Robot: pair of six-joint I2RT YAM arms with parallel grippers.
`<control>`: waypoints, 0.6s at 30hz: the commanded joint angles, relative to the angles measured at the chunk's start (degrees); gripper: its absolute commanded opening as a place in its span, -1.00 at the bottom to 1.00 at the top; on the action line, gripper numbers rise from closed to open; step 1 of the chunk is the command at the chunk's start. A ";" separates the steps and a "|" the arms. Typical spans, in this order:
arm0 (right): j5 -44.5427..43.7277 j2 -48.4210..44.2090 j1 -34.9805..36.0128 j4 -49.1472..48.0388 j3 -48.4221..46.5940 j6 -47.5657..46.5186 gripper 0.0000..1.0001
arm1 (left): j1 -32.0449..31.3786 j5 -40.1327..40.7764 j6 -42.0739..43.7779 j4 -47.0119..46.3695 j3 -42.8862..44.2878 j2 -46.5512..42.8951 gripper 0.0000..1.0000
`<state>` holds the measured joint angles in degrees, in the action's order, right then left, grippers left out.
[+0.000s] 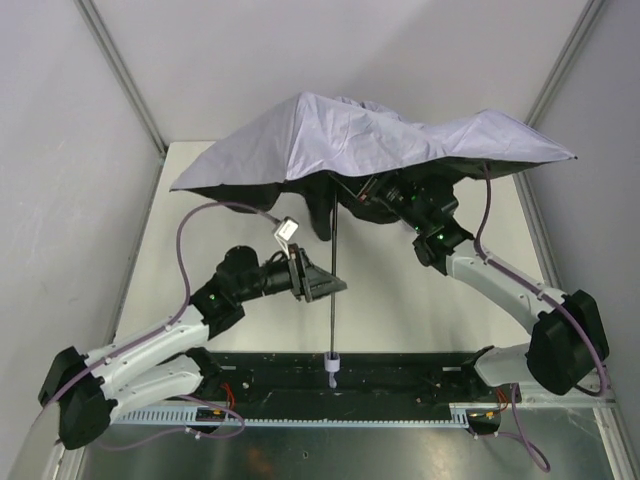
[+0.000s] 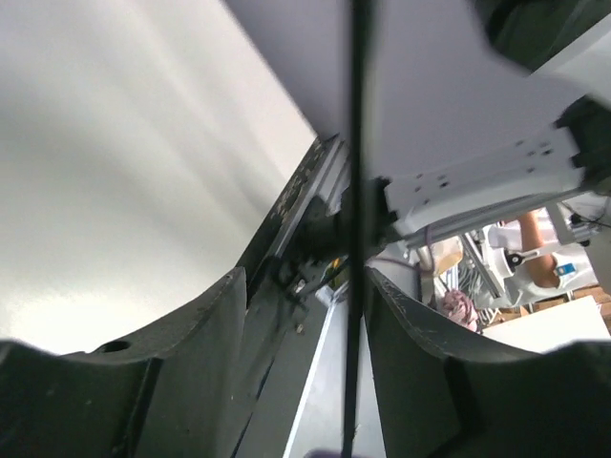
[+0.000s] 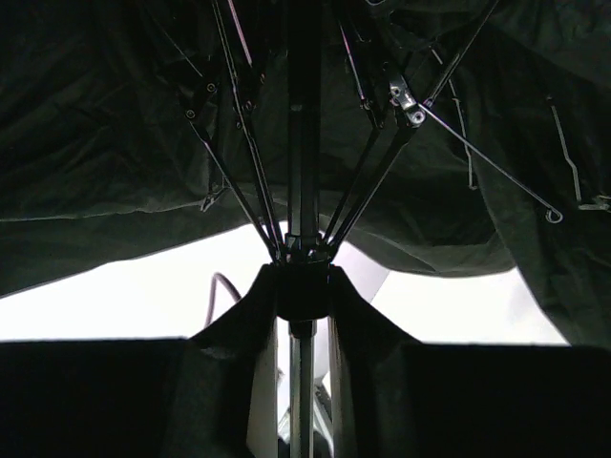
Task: Put away the umbrella
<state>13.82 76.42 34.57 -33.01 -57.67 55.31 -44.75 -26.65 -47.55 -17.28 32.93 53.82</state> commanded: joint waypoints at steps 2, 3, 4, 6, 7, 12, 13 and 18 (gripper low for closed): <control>1.17 2.72 -2.47 -10.96 -6.67 1.23 -1.00 | -2.75 3.12 -2.99 -1.00 -7.90 -2.78 0.18; 1.71 3.67 -3.05 -12.04 -7.11 1.57 -1.00 | -4.09 4.17 -2.86 -1.00 -8.29 -2.82 0.21; 2.25 4.58 -3.65 -13.16 -7.37 2.13 -1.00 | -5.47 5.30 -2.66 -1.00 -8.30 -2.44 0.23; 3.93 6.21 -4.97 -15.13 -7.59 3.46 -1.00 | -6.96 6.66 -2.53 -0.94 -7.96 -1.03 0.11; 4.72 6.82 -5.66 -15.63 -7.66 4.05 -1.00 | -7.21 7.52 -2.50 -0.93 -7.83 -0.44 -0.10; 9.22 8.83 -9.49 -17.63 -7.76 5.75 -1.00 | -5.34 11.15 0.17 1.37 -5.93 0.87 -0.92; 10.22 9.27 -9.81 -17.97 -7.83 5.72 -1.00 | -3.45 10.46 0.88 1.68 -4.75 1.34 -0.96; 11.53 10.84 -6.34 -14.76 -7.82 2.27 -1.00 | 7.17 4.95 2.59 2.07 6.55 5.98 -1.00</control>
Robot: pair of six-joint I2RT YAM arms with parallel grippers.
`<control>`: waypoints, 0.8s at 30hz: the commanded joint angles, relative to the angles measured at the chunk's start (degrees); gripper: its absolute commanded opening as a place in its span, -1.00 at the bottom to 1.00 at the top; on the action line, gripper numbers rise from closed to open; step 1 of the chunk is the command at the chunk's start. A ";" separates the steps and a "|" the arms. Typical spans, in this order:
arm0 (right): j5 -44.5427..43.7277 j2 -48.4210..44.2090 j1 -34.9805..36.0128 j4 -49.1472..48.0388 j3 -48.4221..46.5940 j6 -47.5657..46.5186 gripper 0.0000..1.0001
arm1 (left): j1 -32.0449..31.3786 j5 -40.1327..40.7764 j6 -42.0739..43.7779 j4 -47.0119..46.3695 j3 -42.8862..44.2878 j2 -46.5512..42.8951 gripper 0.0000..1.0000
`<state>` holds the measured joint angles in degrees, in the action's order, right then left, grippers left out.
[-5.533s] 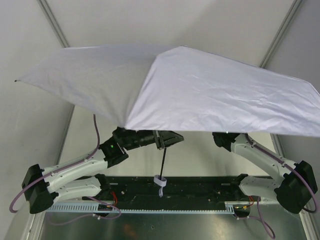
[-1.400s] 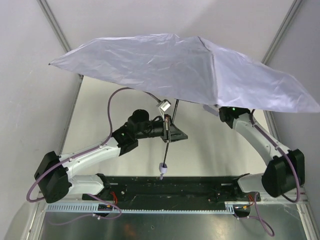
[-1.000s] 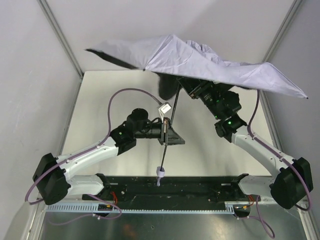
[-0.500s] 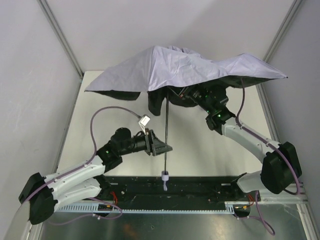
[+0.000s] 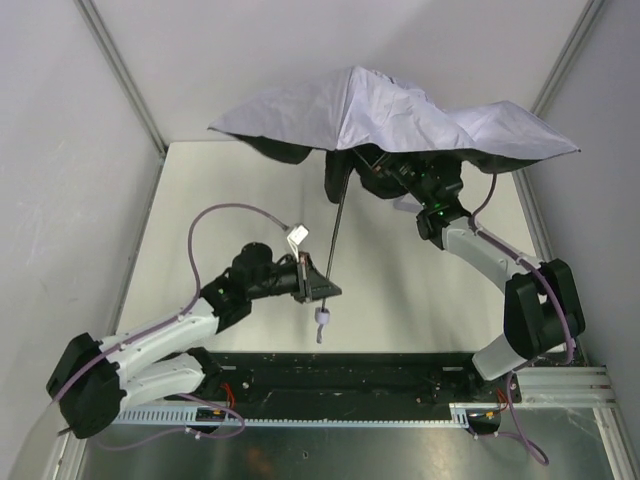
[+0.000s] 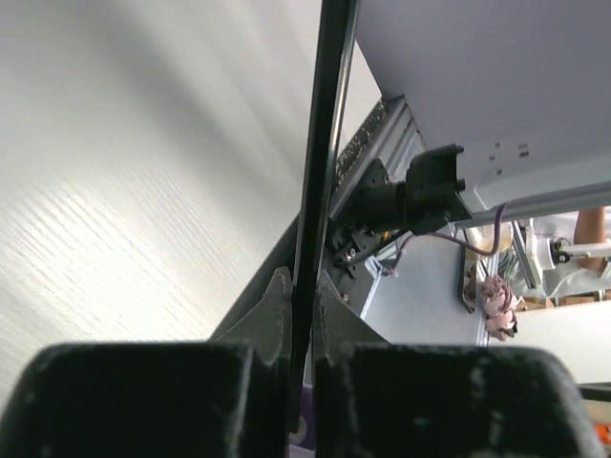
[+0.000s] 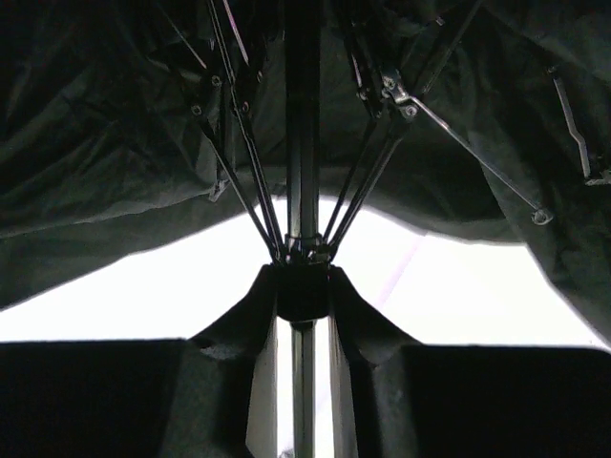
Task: Put away the umbrella
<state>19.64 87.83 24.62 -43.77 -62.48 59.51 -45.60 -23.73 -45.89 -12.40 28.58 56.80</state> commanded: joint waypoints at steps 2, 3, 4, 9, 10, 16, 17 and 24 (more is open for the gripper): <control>4.63 -1.24 6.74 1.11 -2.52 -6.07 -1.00 | 9.62 -0.13 1.53 -2.52 17.06 6.36 -1.00; 3.44 -1.95 8.55 3.19 -1.31 -7.96 -1.00 | 9.99 -0.95 1.61 -2.35 19.56 7.87 -1.00; 2.14 -2.84 10.16 3.84 0.44 -9.52 -1.00 | 10.18 -1.40 1.60 -2.22 21.46 9.20 -1.00; -1.81 -6.79 13.96 4.03 6.72 -10.75 -1.00 | 10.27 -2.64 0.48 -2.09 24.07 11.87 -1.00; -2.77 -7.50 14.23 3.73 7.97 -10.78 -1.00 | 10.01 -2.73 0.24 -2.09 23.81 11.64 -1.00; -1.91 -7.73 11.48 -0.58 10.73 -8.15 -1.00 | 7.40 -1.21 -0.17 -2.10 18.12 7.46 -1.00; -1.50 -7.40 11.01 -2.05 11.29 -7.86 -1.00 | 6.46 -0.83 -0.08 -2.05 17.05 7.02 -1.00; 5.95 -5.51 6.24 -13.00 14.71 -9.04 -1.00 | 0.87 -1.32 0.41 -2.33 6.76 3.93 0.56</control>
<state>18.33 81.73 33.65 -45.93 -48.40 52.42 -42.28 -26.70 -46.06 -10.52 40.69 65.10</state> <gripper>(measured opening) 0.221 0.544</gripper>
